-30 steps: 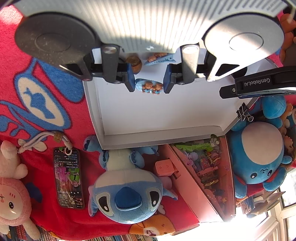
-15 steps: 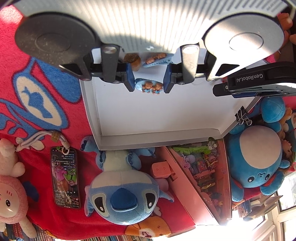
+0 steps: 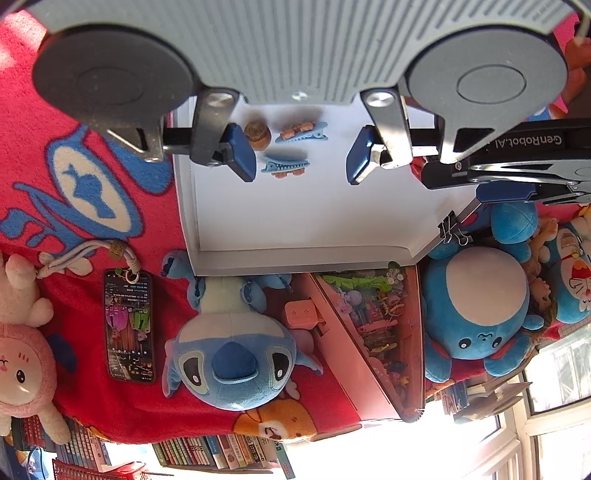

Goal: Organize rigid objects
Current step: 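Withdraw both open tools from the box toward a black lid and brown nut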

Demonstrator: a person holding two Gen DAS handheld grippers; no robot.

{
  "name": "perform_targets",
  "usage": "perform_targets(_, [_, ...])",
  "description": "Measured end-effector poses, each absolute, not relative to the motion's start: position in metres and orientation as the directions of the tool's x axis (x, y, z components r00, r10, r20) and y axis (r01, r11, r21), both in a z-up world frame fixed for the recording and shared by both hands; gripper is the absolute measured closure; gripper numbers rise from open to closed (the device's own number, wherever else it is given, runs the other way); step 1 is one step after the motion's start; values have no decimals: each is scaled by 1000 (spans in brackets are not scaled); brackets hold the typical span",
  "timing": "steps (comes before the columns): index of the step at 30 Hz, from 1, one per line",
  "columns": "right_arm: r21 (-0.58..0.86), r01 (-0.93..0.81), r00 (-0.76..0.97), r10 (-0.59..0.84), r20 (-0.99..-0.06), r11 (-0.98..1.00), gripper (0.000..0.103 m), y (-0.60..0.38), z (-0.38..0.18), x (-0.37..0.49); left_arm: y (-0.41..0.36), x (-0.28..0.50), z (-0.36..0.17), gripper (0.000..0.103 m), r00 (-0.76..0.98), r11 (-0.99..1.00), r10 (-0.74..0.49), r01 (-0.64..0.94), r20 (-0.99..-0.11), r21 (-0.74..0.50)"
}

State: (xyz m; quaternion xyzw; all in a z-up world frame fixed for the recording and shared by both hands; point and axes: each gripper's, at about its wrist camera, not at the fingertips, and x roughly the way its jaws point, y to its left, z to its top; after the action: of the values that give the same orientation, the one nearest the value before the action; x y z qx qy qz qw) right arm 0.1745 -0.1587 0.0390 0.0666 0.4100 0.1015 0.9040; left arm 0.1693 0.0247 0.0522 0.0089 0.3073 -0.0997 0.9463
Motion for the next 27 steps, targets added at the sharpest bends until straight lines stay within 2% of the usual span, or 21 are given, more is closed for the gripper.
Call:
perform_targets(9, [187,-197,668,272,-693,962,24,-161,60,144,28,126,58,30,794,969,-229,241,-564,-54])
perform_targets(27, [195,-258,673,321,-666,946,18,-174,73,94,32,65,55,29,792,950,-276,311,-545,-28])
